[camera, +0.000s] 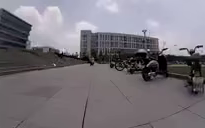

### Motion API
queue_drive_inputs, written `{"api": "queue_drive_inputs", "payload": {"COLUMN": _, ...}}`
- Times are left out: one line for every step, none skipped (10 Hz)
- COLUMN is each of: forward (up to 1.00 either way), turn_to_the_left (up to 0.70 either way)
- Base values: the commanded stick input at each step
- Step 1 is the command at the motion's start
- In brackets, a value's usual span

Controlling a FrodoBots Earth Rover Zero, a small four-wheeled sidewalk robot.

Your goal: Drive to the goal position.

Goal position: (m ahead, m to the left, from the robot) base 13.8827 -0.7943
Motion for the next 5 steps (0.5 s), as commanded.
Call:
{"api": "queue_drive_inputs", "payload": {"forward": 0.7, "turn_to_the_left": 0.0}}
{"api": "queue_drive_inputs", "payload": {"forward": 0.7, "turn_to_the_left": 0.0}}
{"api": "queue_drive_inputs", "payload": {"forward": 0.7, "turn_to_the_left": 0.0}}
{"api": "queue_drive_inputs", "payload": {"forward": 0.7, "turn_to_the_left": 0.0}}
{"api": "queue_drive_inputs", "payload": {"forward": 0.7, "turn_to_the_left": 0.0}}
